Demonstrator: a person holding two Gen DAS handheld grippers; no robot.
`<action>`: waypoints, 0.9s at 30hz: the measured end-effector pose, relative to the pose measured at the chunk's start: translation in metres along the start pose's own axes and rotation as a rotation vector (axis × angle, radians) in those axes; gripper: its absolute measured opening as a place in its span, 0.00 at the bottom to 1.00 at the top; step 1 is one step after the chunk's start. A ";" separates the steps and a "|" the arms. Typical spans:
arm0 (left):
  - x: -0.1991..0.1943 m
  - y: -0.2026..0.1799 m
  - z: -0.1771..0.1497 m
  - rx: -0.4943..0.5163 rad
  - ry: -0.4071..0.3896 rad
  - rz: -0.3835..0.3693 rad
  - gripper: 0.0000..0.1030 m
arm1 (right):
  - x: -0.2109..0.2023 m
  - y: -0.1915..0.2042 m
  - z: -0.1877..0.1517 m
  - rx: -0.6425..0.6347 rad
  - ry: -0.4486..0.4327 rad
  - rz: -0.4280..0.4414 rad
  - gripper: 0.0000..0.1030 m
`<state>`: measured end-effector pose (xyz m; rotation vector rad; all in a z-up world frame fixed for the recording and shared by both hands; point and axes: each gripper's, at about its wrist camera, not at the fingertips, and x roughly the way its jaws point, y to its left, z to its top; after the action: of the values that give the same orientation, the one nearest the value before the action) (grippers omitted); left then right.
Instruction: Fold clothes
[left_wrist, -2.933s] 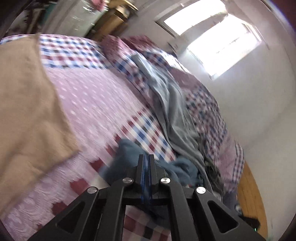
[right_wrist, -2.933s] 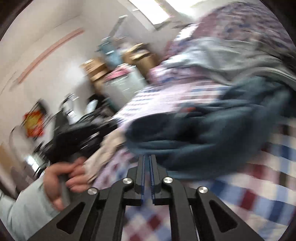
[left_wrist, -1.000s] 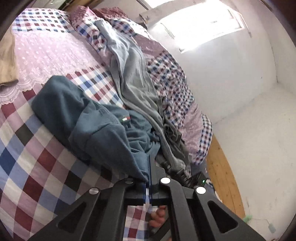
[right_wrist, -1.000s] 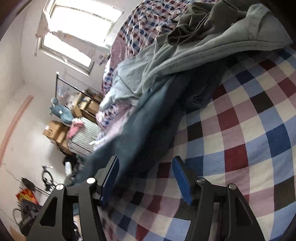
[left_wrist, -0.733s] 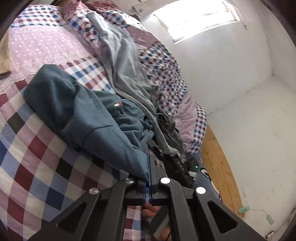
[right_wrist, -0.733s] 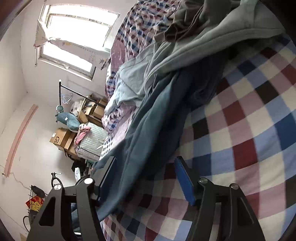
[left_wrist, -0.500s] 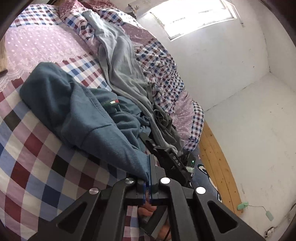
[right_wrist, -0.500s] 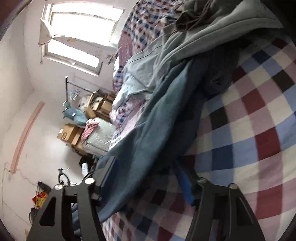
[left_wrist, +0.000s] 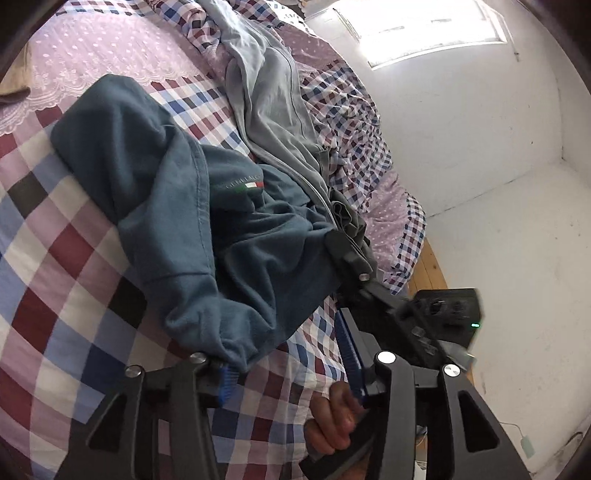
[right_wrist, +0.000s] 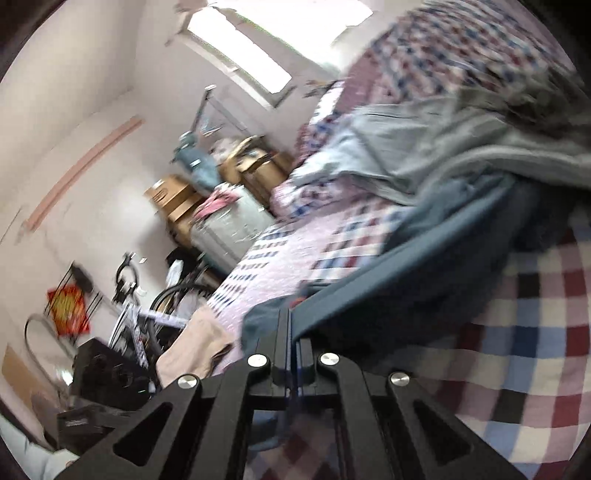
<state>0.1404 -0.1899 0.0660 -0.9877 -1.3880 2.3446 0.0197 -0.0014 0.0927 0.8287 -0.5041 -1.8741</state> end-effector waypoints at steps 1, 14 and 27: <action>-0.001 0.000 0.000 -0.004 -0.006 -0.008 0.51 | 0.000 0.010 -0.001 -0.025 0.004 0.016 0.00; -0.050 0.007 0.018 -0.071 -0.231 -0.103 0.61 | -0.011 0.045 -0.002 -0.116 0.023 0.094 0.00; -0.041 -0.015 0.046 0.153 -0.103 0.025 0.61 | 0.030 0.098 -0.061 -0.369 0.284 0.212 0.00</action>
<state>0.1386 -0.2346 0.1105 -0.8571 -1.2159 2.5085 0.1172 -0.0693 0.1060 0.7436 -0.0609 -1.5583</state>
